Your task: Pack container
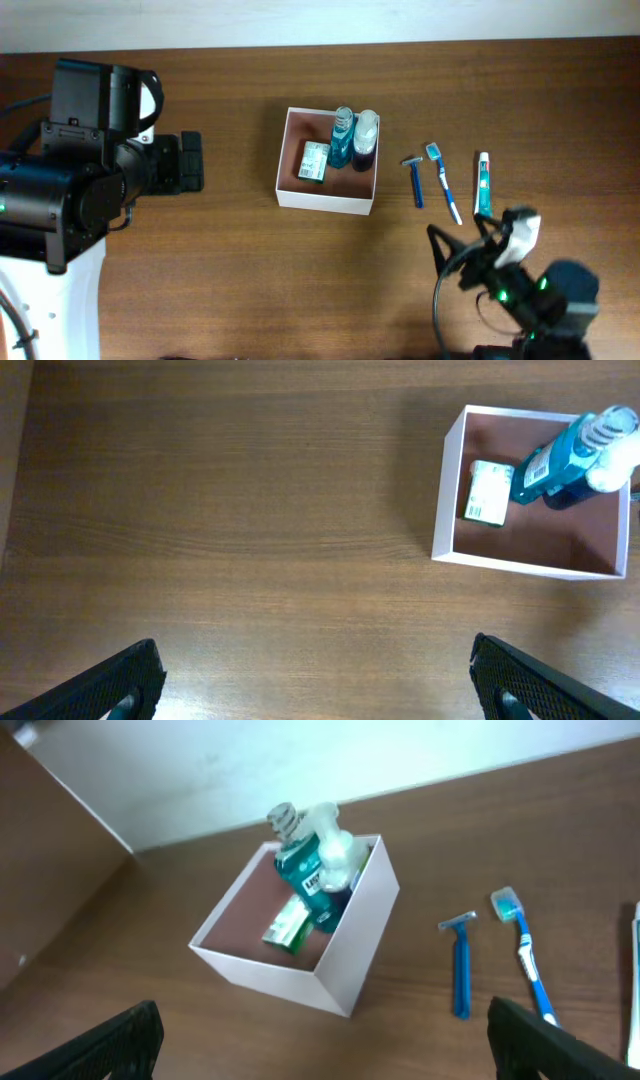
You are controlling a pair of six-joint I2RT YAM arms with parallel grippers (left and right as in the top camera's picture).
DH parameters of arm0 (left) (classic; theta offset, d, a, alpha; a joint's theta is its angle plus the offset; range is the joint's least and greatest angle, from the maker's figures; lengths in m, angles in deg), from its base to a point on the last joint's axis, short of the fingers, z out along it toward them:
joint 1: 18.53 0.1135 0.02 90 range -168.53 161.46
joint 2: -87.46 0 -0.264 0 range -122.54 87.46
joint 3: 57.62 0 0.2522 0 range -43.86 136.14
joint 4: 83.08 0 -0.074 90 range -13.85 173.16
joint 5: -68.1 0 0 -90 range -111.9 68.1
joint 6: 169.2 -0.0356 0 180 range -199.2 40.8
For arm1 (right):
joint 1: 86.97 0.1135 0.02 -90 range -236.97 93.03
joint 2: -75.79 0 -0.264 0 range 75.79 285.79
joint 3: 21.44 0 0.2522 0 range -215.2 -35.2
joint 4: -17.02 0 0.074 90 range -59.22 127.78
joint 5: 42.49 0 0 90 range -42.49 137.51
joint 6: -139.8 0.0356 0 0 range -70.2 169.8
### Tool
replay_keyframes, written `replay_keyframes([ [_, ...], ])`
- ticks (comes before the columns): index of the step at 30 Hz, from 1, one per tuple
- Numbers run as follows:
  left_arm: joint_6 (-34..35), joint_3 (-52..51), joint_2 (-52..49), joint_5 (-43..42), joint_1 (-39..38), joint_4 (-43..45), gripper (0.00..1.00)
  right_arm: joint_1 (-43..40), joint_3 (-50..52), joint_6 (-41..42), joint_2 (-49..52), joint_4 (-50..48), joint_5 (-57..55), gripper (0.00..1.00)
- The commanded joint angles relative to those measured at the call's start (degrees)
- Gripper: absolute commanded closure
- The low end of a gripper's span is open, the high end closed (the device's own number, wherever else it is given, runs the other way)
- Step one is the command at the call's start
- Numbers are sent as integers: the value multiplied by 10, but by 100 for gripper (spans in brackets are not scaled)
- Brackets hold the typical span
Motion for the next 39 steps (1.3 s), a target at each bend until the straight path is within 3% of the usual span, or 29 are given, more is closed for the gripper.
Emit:
replay_keyframes([
  [1,-9,-1,9,6,3,0,1,-4,-83,-56,121,25,10,1],
  [6,-9,-1,9,6,3,0,1,16,-240,-128,323,146,-1,1],
  [11,-9,-1,9,6,3,0,1,87,-408,-140,525,265,-118,1],
  [15,-9,-1,9,6,3,0,1,125,-489,-140,648,269,-143,1],
  [22,-9,-1,9,6,3,0,0,115,-501,-89,782,229,-188,0],
  [24,-9,-1,9,6,3,0,1,116,-501,-89,815,219,-187,14],
  [28,-9,-1,9,6,3,0,1,124,-501,-74,864,201,-192,24],
  [31,-9,-1,9,6,3,0,1,124,-501,-33,890,193,-228,25],
  [39,-9,-1,9,6,3,0,1,130,-501,-25,925,185,-252,45],
])
